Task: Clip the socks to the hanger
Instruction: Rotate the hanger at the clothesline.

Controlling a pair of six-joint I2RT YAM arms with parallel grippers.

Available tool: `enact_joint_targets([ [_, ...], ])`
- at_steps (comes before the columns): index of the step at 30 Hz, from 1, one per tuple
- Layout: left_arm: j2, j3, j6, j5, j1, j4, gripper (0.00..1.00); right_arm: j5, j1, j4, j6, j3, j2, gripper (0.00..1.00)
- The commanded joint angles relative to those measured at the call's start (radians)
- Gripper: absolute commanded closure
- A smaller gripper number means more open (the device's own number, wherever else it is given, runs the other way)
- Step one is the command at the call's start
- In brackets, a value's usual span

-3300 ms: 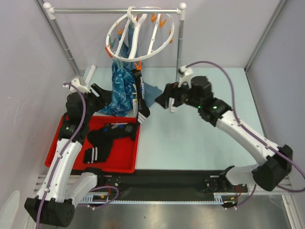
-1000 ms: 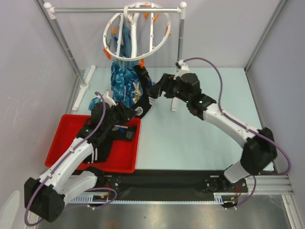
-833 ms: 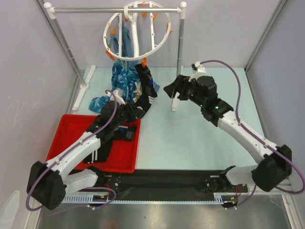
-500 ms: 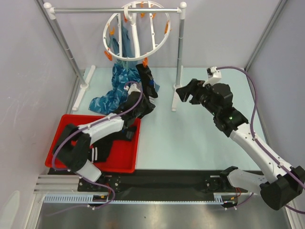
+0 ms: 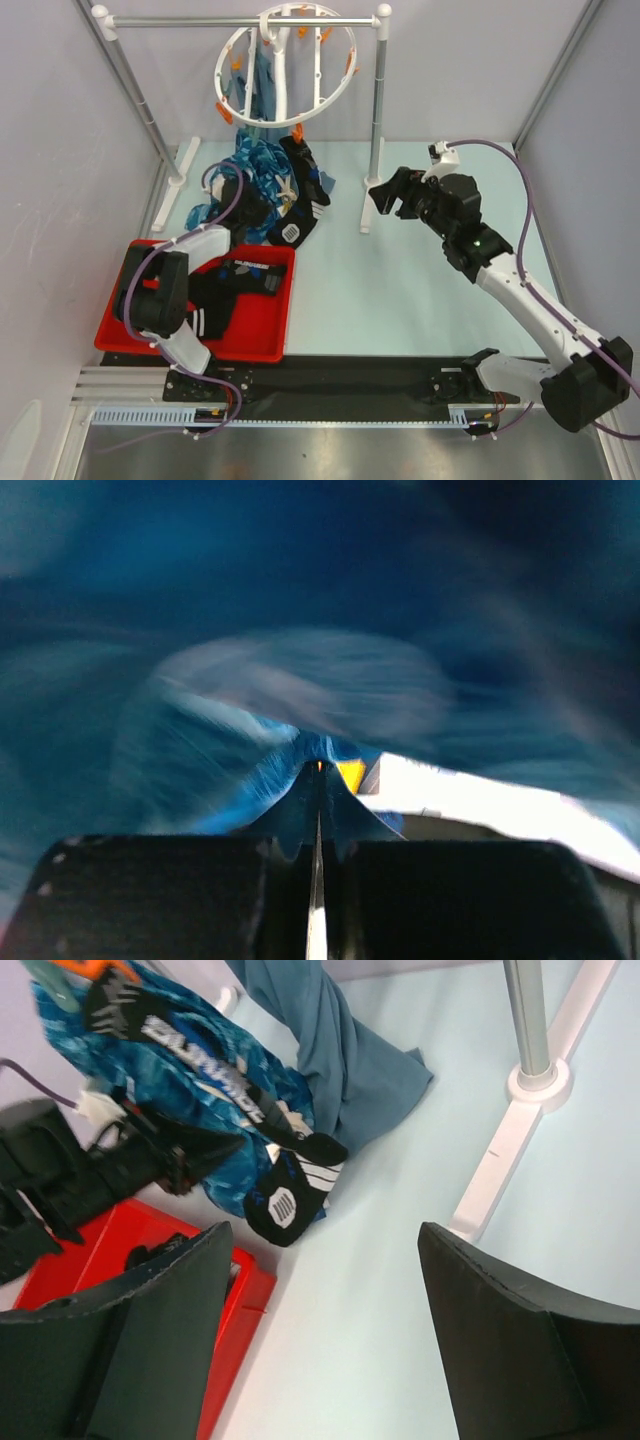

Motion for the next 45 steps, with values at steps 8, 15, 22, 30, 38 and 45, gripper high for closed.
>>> enact_joint_targets([
  [8, 0.067, 0.214, 0.139, 0.175, 0.206, -0.116, 0.96, -0.284, -0.113, 0.075, -0.011, 0.479, 0.343, 0.12],
  [15, 0.071, 0.312, 0.225, 0.248, 0.248, -0.169, 0.88, -0.283, -0.137, 0.074, 0.199, 0.837, 0.581, 0.08],
  [22, 0.007, 0.303, 0.269, 0.288, 0.274, -0.180, 0.78, -0.275, -0.130, 0.087, 0.301, 1.041, 0.754, 0.18],
  [30, -0.177, 0.133, 0.259, 0.331, 0.275, -0.149, 0.67, -0.232, -0.107, 0.023, 0.273, 1.135, 0.840, 0.29],
  [38, -0.413, -0.018, 0.239, 0.414, 0.269, -0.137, 0.64, -0.194, -0.055, 0.034, 0.266, 1.125, 0.830, 0.41],
  [45, -0.673, -0.039, 0.299, 0.397, 0.222, -0.264, 0.61, -0.163, -0.011, 0.052, 0.298, 1.056, 0.781, 0.74],
])
